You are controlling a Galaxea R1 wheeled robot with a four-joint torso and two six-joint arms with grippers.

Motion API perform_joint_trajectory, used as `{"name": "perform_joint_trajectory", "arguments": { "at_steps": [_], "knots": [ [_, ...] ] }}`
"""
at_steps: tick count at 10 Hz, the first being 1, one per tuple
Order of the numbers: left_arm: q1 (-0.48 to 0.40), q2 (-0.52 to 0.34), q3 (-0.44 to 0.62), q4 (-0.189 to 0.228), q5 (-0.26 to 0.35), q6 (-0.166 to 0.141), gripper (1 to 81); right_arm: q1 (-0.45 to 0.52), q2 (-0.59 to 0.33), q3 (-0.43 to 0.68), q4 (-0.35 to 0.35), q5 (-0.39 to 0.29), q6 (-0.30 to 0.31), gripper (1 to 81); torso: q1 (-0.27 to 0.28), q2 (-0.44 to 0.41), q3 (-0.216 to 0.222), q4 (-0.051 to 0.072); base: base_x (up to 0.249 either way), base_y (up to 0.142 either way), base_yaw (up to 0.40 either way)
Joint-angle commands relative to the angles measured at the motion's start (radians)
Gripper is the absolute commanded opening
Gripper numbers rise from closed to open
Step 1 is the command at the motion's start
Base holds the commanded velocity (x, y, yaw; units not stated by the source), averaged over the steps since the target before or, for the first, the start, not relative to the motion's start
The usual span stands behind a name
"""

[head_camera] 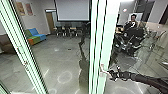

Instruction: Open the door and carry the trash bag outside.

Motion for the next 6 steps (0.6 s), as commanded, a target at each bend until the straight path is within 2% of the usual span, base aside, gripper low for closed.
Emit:
{"name": "perform_joint_trajectory", "arguments": {
  "at_steps": [1, 6],
  "knots": [
    [-0.051, -0.001, -0.003, -0.010, 0.077, 0.006, 1.0, -0.007, 0.081, 0.037, -0.032, -0.269, -0.048, 81.1, 0.000, 0.000, 0.000, 0.000, 0.000, 0.000, 0.000],
    [-0.051, 0.000, -0.003, -0.007, 0.077, 0.006, 1.0, -0.064, 0.126, 0.007, -0.031, -0.242, -0.059, 81.1, 0.000, 0.000, 0.002, 0.000, 0.000, 0.000, 0.000]
  ]
}}
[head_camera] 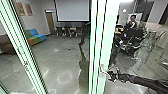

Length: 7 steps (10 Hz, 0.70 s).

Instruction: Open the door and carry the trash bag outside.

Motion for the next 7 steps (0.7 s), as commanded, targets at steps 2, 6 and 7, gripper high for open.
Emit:
{"name": "perform_joint_trajectory", "arguments": {
  "at_steps": [2, 6, 7],
  "knots": [
    [-0.051, 0.000, -0.003, -0.007, 0.077, 0.006, 1.0, -0.014, 0.064, 0.072, -0.037, -0.330, -0.064, 81.1, 0.000, 0.000, 0.000, 0.000, 0.000, 0.000, 0.000],
    [-0.051, 0.000, -0.003, -0.009, 0.077, 0.006, 1.0, -0.001, 0.034, 0.103, -0.037, -0.330, -0.062, 81.1, -0.001, 0.000, 0.000, 0.000, 0.043, 0.000, 0.000],
    [-0.051, 0.000, -0.003, -0.009, 0.077, 0.006, 1.0, 0.000, 0.032, 0.104, -0.037, -0.330, -0.062, 81.1, -0.002, -0.001, 0.000, 0.000, 0.096, 0.000, 0.000]
  ]
}}
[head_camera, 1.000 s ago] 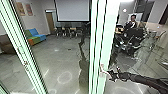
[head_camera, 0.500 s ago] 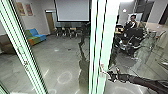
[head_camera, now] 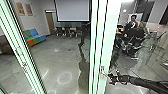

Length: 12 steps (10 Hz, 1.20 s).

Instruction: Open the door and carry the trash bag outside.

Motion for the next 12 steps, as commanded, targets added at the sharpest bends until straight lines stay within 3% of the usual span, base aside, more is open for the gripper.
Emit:
{"name": "perform_joint_trajectory", "arguments": {
  "at_steps": [1, 6, 9, 12],
  "knots": [
    [-0.053, -0.003, -0.002, -0.009, 0.075, 0.007, 1.0, 0.018, 0.057, 0.060, -0.036, -0.239, -0.043, 81.1, 0.000, 0.000, 0.000, 0.000, 0.096, 0.000, 0.000],
    [-0.053, -0.004, -0.002, -0.012, 0.075, 0.007, 1.0, 0.039, 0.040, 0.042, -0.039, -0.231, -0.045, 81.1, -0.001, -0.001, 0.000, -0.001, 0.074, 0.000, 0.000],
    [-0.053, -0.006, -0.002, -0.012, 0.075, 0.007, 1.0, 0.042, 0.036, 0.005, -0.086, -0.071, -0.082, 81.1, -0.001, -0.001, 0.000, -0.001, 0.000, 0.000, 0.000],
    [-0.051, -0.006, -0.002, -0.012, 0.075, 0.007, 1.0, 0.075, 0.063, -0.119, -0.123, -0.032, -0.097, 81.1, -0.001, -0.002, 0.001, -0.001, 0.000, 0.000, 0.000]
  ]
}}
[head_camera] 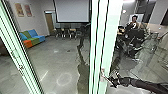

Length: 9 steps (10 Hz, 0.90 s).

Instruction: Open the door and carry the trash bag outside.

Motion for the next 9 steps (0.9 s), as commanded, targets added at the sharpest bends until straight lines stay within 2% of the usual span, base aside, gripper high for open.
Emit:
{"name": "perform_joint_trajectory", "arguments": {
  "at_steps": [1, 5, 6, 9],
  "knots": [
    [-0.055, -0.007, -0.002, -0.011, 0.077, 0.006, 1.0, 0.102, 0.070, -0.094, -0.085, 0.016, 0.005, 81.1, 0.001, 0.000, 0.000, 0.000, 0.000, 0.000, 0.000],
    [-0.055, -0.013, -0.002, -0.011, 0.081, 0.006, 1.0, 0.129, 0.068, -0.095, -0.088, 0.033, 0.003, 81.1, 0.001, -0.001, 0.000, 0.000, 0.000, 0.000, 0.000],
    [-0.052, -0.013, -0.002, -0.011, 0.080, 0.006, 1.0, 0.136, 0.060, -0.094, -0.087, 0.034, 0.003, 81.1, 0.001, -0.001, -0.034, 0.000, 0.000, 0.000, 0.000],
    [-0.049, -0.013, -0.002, -0.011, 0.078, 0.006, 1.0, 0.154, 0.036, -0.080, -0.087, 0.033, 0.003, 81.1, 0.001, -0.002, -0.099, 0.000, 0.000, 0.000, 0.000]
  ]
}}
